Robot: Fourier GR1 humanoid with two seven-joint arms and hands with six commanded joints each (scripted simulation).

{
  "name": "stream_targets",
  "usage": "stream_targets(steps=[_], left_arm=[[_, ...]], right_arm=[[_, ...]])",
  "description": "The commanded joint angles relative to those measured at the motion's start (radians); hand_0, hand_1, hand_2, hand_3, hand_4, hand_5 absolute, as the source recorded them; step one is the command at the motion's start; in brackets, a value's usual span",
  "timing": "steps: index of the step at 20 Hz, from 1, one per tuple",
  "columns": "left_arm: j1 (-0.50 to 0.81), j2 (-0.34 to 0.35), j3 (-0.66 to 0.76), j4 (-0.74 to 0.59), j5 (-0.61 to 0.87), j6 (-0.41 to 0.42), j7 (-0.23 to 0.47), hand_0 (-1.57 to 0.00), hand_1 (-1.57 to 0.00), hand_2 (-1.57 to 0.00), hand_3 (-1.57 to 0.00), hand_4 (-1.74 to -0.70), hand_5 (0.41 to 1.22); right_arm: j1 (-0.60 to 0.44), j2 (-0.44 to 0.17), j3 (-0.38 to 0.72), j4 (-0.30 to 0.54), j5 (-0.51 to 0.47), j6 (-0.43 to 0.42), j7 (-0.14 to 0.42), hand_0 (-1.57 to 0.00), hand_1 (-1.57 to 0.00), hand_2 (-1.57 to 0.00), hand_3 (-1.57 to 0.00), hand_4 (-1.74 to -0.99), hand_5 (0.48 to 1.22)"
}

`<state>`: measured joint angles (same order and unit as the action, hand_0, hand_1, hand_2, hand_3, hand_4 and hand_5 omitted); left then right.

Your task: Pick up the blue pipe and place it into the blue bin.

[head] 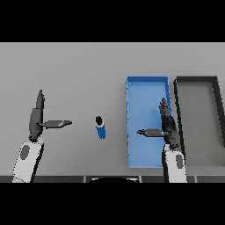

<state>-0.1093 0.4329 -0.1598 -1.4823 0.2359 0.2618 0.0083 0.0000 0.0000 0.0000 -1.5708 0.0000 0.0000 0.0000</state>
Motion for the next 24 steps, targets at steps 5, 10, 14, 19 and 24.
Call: stream_targets(steps=[5, 10, 14, 19, 24], left_arm=[[0.002, 0.002, 0.002, -0.001, 0.001, -0.002, -0.01, 0.0, 0.0, 0.0, 0.0, -1.07, 0.591], [0.0, 0.185, -0.059, -0.016, 0.034, -0.32, -0.086, 0.0, 0.0, 0.0, 0.0, -1.08, 0.587], [0.008, 0.207, -0.065, -0.002, 0.039, -0.37, -0.097, 0.0, 0.0, 0.0, 0.0, -1.08, 0.6], [0.046, 0.231, -0.119, -0.077, 0.056, -0.475, -0.139, 0.0, 0.0, 0.0, 0.0, -1.1, 0.567], [0.066, 0.199, -0.229, -0.16, 0.026, -0.535, -0.095, 0.0, 0.0, 0.0, 0.0, -1.16, 0.497]], right_arm=[[0.002, 0.002, 0.003, -0.002, 0.002, -0.002, -0.001, 0.0, 0.0, 0.0, 0.0, -1.225, 0.617], [0.085, -0.097, 0.096, -0.093, 0.123, 0.061, -0.075, 0.0, 0.0, 0.0, 0.0, -1.225, 0.62], [0.106, -0.107, 0.122, -0.137, 0.174, 0.045, -0.05, 0.0, 0.0, 0.0, 0.0, -1.196, 0.609], [0.098, -0.117, 0.121, -0.128, 0.178, 0.049, -0.058, 0.0, 0.0, 0.0, 0.0, -1.193, 0.605], [0.089, -0.113, 0.126, -0.127, 0.184, 0.047, -0.052, 0.0, 0.0, 0.0, 0.0, -1.208, 0.612]])
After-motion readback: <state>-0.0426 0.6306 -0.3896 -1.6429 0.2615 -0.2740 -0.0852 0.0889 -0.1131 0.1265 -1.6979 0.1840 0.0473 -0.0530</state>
